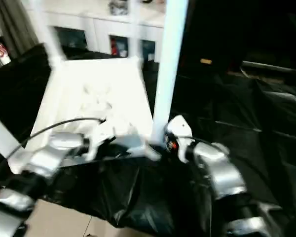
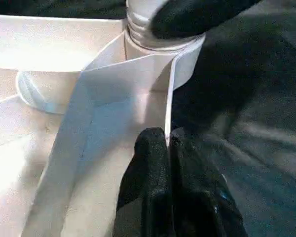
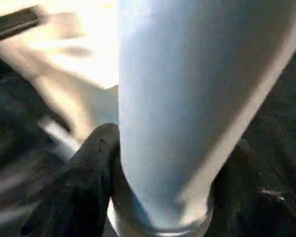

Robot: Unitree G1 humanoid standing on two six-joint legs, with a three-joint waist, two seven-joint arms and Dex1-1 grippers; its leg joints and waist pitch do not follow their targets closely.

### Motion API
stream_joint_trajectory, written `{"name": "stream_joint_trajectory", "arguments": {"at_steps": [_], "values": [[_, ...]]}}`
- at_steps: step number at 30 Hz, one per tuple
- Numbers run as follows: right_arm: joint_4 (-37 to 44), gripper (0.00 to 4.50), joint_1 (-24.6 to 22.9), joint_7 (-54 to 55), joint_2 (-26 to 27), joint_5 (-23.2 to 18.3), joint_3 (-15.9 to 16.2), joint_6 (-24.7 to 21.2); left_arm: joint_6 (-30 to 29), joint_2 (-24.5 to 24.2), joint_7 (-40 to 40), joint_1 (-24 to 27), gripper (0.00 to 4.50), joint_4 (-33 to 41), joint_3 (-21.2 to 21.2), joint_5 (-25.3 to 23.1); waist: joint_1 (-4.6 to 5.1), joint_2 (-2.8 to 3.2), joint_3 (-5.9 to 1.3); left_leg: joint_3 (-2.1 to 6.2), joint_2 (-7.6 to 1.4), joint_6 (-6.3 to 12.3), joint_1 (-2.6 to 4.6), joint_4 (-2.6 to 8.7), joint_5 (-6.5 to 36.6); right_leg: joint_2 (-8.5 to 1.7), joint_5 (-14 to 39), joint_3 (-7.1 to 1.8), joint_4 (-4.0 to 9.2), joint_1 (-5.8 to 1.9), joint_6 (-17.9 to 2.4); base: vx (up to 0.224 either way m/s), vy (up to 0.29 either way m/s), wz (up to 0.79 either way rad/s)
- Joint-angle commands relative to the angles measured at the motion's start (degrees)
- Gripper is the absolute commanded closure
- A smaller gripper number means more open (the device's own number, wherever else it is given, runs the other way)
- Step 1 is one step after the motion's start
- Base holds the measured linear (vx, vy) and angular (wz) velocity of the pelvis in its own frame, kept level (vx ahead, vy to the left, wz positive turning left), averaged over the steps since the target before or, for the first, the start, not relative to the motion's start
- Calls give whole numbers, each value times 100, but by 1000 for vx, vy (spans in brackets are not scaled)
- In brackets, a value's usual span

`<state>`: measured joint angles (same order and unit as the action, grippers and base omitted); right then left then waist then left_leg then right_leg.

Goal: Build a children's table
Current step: Rotate leg to tighten

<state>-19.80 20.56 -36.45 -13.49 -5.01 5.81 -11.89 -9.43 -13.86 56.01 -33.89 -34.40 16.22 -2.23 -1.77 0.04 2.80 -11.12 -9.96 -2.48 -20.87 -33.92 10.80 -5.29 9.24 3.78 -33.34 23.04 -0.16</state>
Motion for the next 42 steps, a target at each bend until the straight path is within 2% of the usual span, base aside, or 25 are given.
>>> {"name": "stream_joint_trajectory", "arguments": {"at_steps": [1,2,4,6,8,9,10,11,14,16,18,20,21,23,26,28,29,34,36,38,42], "values": [[-275,199,-44,536,684,76,411,-207,-208,528,-1077,-239,450,-24,-329,122,21,-126,-295,192,-273,1,73,448,1976,-361,3354,-187,564,-165,-644,0,0,0],[-323,199,-14,662,771,103,407,-235,-220,579,-1131,-250,450,-25,-326,108,28,-94,-292,206,-268,-9,79,455,1981,-362,3410,-175,577,-154,-604,0,0,0],[-482,199,106,968,1096,224,440,-187,-175,720,-1201,-263,450,-10,-215,16,55,-105,-295,218,-269,-12,64,466,2034,-359,3444,-161,591,-159,-547,0,0,0],[-488,199,117,955,1136,237,461,-131,-151,726,-1181,-254,450,5,-177,-5,47,-86,-291,209,-266,17,99,460,2134,-362,3487,-169,625,-128,-504,0,0,0],[-415,199,159,845,1174,170,454,-18,-92,702,-992,-204,450,86,-106,-8,47,-79,-286,208,-270,53,85,476,2161,-353,3388,-179,617,-130,-506,0,0,0],[-409,145,163,843,1173,170,453,-10,-86,699,-977,-200,450,92,-102,-9,46,-79,-289,205,-270,57,87,474,2162,-353,3361,-182,616,-128,-513,0,0,0],[-373,131,178,720,1114,141,463,-17,-76,643,-856,-162,450,145,-74,-2,44,-83,-290,202,-267,70,88,472,2158,-356,3341,-186,614,-126,-524,0,0,0],[-359,131,193,605,1042,114,451,-19,-23,580,-755,-131,450,181,-39,-12,43,-59,-290,203,-267,71,85,474,2154,-359,3326,-189,609,-129,-534,0,0,0],[-334,109,222,327,850,88,401,-20,49,441,-523,-53,450,292,5,-8,51,-69,-302,197,-282,105,60,483,2068,-355,3083,-202,581,-145,-613,0,0,0],[-229,86,191,-114,459,173,503,27,160,260,-187,46,450,423,18,49,47,-66,-307,195,-291,135,54,481,2015,-357,2918,-208,558,-166,-689,0,0,0],[-125,86,130,-494,125,210,593,108,241,100,107,123,450,516,34,112,46,-55,-315,182,-305,177,44,479,1931,-347,2655,-223,522,-177,-780,0,0,0],[-27,86,79,-806,-67,121,597,123,295,-6,316,171,450,572,43,166,34,-85,-320,158,-310,226,48,468,1839,-349,2425,-243,499,-177,-893,0,0,0],[15,86,63,-941,-130,56,579,107,308,-49,391,184,450,586,47,181,16,-63,-325,150,-313,248,64,463,1769,-344,2297,-248,478,-170,-978,0,0,0],[149,86,17,-1463,-390,-117,544,96,401,-241,738,233,450,613,76,245,-43,-74,-339,142,-328,305,57,459,1565,-343,1915,-251,422,-210,-1123,0,0,0],[208,86,4,-1877,-589,-180,556,108,406,-373,1038,265,450,654,67,321,-76,-48,-354,111,-340,378,78,438,1331,-337,1397,-264,360,-201,-1327,0,0,0],[239,86,-1,-2027,-672,-221,593,105,421,-421,1142,279,450,672,63,345,-86,-53,-368,113,-341,416,52,431,1152,-336,1162,-259,316,-239,-1397,0,0,0],[265,100,-2,-2167,-759,-247,634,77,423,-473,1231,285,450,682,75,345,-93,-45,-369,112,-341,439,48,426,1069,-335,1057,-256,304,-246,-1431,0,0,0],[344,138,22,-2612,-1044,-205,775,100,468,-595,1488,244,450,629,86,385,-159,-49,-359,98,-349,417,61,422,1118,-349,1235,-255,316,-249,-1420,0,0,0],[361,145,27,-2719,-1103,-170,818,108,469,-614,1548,236,450,621,91,398,-167,-56,-352,103,-351,360,62,433,1186,-346,1378,-254,326,-249,-1387,0,0,0],[360,173,29,-2734,-1115,-153,831,118,467,-619,1566,236,450,621,91,404,-172,-57,-349,105,-352,304,71,437,1278,-351,1501,-258,341,-242,-1351,0,0,0],[344,187,49,-2754,-1093,-217,841,50,468,-625,1634,234,450,601,84,408,-165,-76,-358,108,-345,301,61,432,1203,-350,1452,-258,331,-252,-1325,0,0,0]]}}
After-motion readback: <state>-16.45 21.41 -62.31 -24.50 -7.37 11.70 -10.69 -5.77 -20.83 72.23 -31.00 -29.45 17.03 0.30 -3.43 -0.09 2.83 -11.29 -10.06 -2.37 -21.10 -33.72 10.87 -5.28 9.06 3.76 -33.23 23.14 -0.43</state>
